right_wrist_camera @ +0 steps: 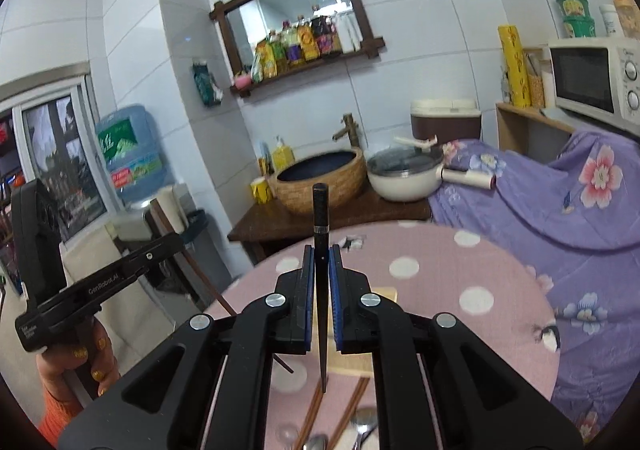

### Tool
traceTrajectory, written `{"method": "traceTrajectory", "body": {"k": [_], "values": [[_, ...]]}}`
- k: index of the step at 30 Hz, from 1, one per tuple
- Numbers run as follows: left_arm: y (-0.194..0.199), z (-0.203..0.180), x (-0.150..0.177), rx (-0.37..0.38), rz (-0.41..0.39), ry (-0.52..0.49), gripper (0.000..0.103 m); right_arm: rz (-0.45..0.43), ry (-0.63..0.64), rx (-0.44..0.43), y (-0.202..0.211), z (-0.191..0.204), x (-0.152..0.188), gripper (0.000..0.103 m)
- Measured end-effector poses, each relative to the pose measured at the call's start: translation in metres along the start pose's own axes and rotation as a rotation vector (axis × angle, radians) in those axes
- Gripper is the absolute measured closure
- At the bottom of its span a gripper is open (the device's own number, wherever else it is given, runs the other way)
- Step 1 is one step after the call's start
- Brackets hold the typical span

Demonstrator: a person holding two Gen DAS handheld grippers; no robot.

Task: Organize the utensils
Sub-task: 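Lift the black chopstick into the beige basket with the right tool while the left tool inserts the wooden chopstick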

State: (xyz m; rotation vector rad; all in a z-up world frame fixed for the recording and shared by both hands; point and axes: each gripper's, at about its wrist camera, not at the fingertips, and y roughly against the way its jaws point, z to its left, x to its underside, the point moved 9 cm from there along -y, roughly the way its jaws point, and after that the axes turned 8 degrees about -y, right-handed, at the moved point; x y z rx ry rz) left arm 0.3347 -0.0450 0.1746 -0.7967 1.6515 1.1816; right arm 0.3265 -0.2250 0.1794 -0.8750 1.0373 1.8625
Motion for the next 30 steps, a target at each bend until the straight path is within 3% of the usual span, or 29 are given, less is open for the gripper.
{"method": "traceTrajectory", "body": {"k": [3,7,14,19,30], "values": [[-0.011,-0.003,-0.034,-0.017,-0.051,-0.006,0.097,-0.052,0.006,0.021,-0.010,0.003,-0.036,0.095],[-0.039,-0.010,-0.042,-0.051,-0.044,-0.027,0.097,-0.066,0.015,0.082,-0.038,-0.007,-0.051,0.095],[-0.093,-0.002,0.016,-0.094,0.069,-0.011,0.097,0.016,-0.022,0.147,-0.090,-0.044,0.000,0.095],[-0.112,0.001,0.057,-0.113,0.127,-0.023,0.097,0.085,-0.044,0.168,-0.111,-0.063,0.034,0.095],[-0.124,-0.001,0.093,-0.143,0.163,-0.063,0.097,0.112,-0.079,0.183,-0.123,-0.080,0.052,0.095]]}}
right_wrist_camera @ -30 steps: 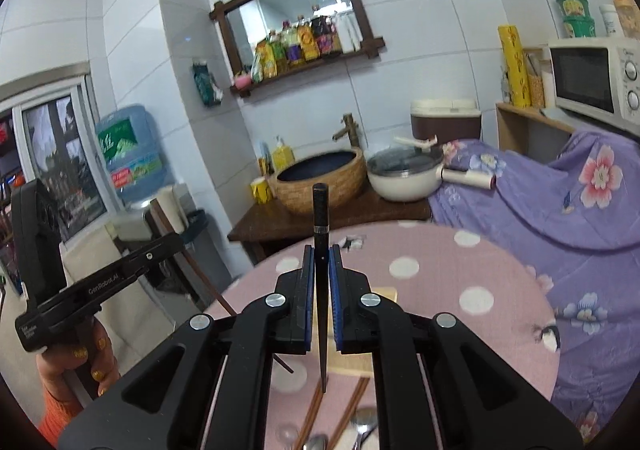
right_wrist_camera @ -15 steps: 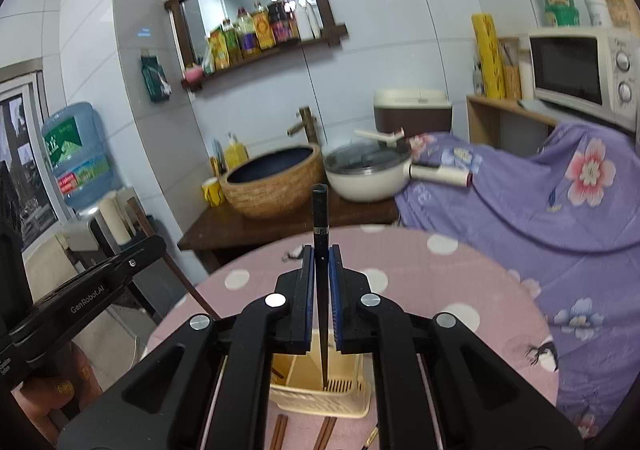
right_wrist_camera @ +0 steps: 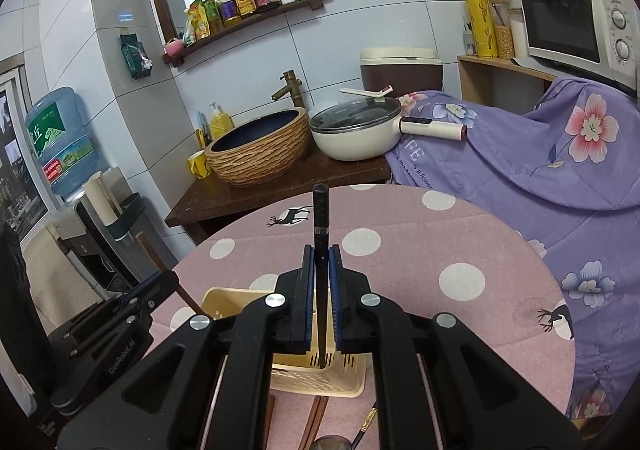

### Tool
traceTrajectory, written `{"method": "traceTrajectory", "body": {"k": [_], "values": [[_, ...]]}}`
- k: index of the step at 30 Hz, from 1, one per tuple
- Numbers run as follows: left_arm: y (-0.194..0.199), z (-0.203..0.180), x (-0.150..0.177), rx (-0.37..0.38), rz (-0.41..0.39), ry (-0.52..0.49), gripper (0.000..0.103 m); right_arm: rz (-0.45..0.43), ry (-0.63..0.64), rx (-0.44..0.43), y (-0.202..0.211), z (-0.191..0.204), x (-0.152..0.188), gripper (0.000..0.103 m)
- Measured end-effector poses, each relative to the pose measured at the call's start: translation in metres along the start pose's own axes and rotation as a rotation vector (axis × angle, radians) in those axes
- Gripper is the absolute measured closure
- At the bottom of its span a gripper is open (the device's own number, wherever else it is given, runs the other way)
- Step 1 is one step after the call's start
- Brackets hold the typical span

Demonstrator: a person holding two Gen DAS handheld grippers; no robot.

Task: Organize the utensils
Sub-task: 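Lift the black chopstick into the beige basket with the right tool while the left tool inserts the wooden chopstick, then open both tools to release the chopsticks into the basket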

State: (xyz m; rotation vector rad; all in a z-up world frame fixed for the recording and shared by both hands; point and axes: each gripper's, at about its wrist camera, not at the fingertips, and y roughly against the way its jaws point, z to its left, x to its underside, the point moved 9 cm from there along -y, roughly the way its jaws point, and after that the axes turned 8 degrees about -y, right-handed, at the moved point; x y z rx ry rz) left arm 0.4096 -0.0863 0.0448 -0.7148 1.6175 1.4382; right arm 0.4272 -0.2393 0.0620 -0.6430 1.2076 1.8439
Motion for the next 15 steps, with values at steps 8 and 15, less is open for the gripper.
{"method": "traceTrajectory", "body": {"k": [8,15], "values": [[-0.001,0.001,0.004,-0.004,-0.001,0.004,0.096,-0.005,-0.016,0.018,-0.001,-0.006,-0.001,0.095],[0.016,0.004,0.002,0.003,-0.061,0.035,0.045,-0.013,-0.002,0.025,0.004,-0.008,0.002,0.051]]}}
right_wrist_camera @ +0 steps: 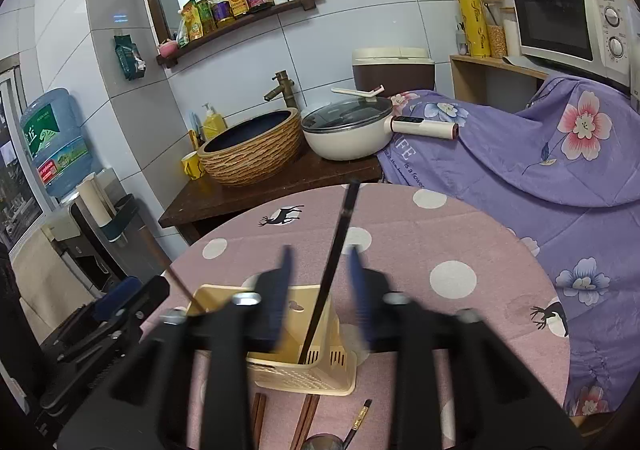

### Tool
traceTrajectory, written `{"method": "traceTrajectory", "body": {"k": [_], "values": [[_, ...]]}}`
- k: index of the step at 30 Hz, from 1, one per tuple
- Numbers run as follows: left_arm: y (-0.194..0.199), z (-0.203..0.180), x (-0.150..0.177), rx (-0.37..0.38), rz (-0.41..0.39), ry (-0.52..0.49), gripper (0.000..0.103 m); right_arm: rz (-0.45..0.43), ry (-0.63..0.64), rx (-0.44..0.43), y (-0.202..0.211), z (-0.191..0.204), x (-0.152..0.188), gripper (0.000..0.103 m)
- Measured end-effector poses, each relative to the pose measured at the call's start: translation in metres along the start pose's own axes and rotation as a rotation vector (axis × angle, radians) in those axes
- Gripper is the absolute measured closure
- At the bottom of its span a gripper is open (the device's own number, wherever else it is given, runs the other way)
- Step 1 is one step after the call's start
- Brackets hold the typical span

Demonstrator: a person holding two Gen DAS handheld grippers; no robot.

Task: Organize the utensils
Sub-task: 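Open both tools to release the chopsticks into the basket, then grasp the gold-banded black chopstick with the right tool while the left tool grasps a metal spoon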

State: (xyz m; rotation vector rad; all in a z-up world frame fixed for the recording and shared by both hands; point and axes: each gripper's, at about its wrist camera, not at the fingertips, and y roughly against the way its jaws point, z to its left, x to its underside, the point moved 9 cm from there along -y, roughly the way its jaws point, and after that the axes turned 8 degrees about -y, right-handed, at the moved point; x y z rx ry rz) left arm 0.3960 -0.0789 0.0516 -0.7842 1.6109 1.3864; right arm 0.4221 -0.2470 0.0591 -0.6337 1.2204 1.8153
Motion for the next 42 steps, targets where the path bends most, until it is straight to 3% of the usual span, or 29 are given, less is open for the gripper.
{"method": "traceTrajectory", "body": {"k": [5,8,13,16,22,28,32,38,42], "values": [[0.020,0.001,0.004,-0.003,-0.018,-0.033,0.026,-0.039,0.034,0.011,0.019,-0.003,0.004,0.049],[0.039,0.009,0.012,-0.032,-0.049,-0.048,0.014,-0.046,0.033,0.025,0.034,-0.011,0.012,0.039],[0.054,0.026,0.044,-0.072,0.008,-0.076,0.011,0.089,0.028,0.036,0.036,-0.029,0.060,0.038],[0.052,0.038,0.080,-0.094,0.102,-0.073,0.011,0.180,0.023,0.071,0.032,-0.044,0.101,0.038],[0.052,0.050,0.150,-0.076,0.251,-0.023,0.015,0.303,0.047,0.120,0.025,-0.060,0.182,0.038],[0.059,0.041,0.189,-0.041,0.320,-0.022,0.029,0.365,0.055,0.119,0.027,-0.060,0.227,0.038],[0.059,0.043,0.213,-0.014,0.379,0.034,0.042,0.386,0.061,0.121,0.027,-0.059,0.241,0.039],[0.057,0.038,0.231,0.008,0.419,0.080,0.045,0.371,0.018,0.181,0.017,-0.069,0.234,0.048],[0.055,0.034,0.234,0.014,0.426,0.096,0.048,0.370,0.000,0.207,0.000,-0.071,0.220,0.061]]}}
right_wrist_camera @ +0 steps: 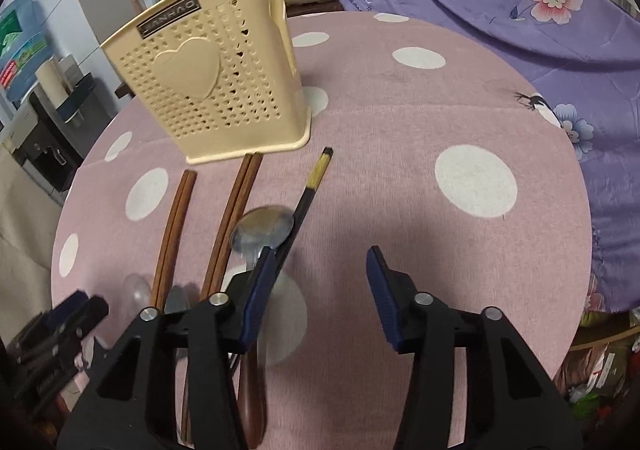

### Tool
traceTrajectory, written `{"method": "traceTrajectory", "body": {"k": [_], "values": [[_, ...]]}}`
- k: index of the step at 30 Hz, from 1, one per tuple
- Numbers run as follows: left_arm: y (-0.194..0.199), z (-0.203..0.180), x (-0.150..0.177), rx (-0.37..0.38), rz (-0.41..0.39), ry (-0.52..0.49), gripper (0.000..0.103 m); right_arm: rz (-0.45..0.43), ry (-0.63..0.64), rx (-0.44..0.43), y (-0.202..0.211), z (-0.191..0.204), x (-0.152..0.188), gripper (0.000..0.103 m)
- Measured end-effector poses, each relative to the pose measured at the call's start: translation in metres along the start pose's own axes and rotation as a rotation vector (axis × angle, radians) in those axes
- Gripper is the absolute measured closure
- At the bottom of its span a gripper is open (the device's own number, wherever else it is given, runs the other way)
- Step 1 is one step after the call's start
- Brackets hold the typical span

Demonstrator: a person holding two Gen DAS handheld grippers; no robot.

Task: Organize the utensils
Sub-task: 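Grasp the gold-banded black chopstick with the right tool while the left tool grasps a metal spoon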

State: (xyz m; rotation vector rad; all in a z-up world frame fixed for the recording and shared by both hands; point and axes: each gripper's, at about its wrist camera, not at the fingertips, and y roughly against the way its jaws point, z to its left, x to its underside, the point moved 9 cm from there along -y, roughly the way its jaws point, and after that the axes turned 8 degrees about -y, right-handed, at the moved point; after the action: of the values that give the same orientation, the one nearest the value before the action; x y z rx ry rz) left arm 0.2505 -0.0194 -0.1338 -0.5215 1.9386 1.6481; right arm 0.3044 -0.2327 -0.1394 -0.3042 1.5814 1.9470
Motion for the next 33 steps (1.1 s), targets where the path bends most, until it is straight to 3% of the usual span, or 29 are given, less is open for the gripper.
{"method": "traceTrajectory", "body": {"k": [11,23,33], "values": [[-0.013,-0.008,0.001,0.026,0.033,-0.009,0.057,0.078,-0.126,0.018,-0.046,0.006,-0.032,0.068],[-0.032,-0.019,-0.008,0.055,0.078,-0.093,0.073,0.075,-0.074,0.114,-0.059,0.019,-0.040,0.070],[-0.033,-0.037,-0.002,0.089,0.093,-0.126,0.093,0.061,-0.067,0.160,-0.060,0.026,-0.035,0.090]]}}
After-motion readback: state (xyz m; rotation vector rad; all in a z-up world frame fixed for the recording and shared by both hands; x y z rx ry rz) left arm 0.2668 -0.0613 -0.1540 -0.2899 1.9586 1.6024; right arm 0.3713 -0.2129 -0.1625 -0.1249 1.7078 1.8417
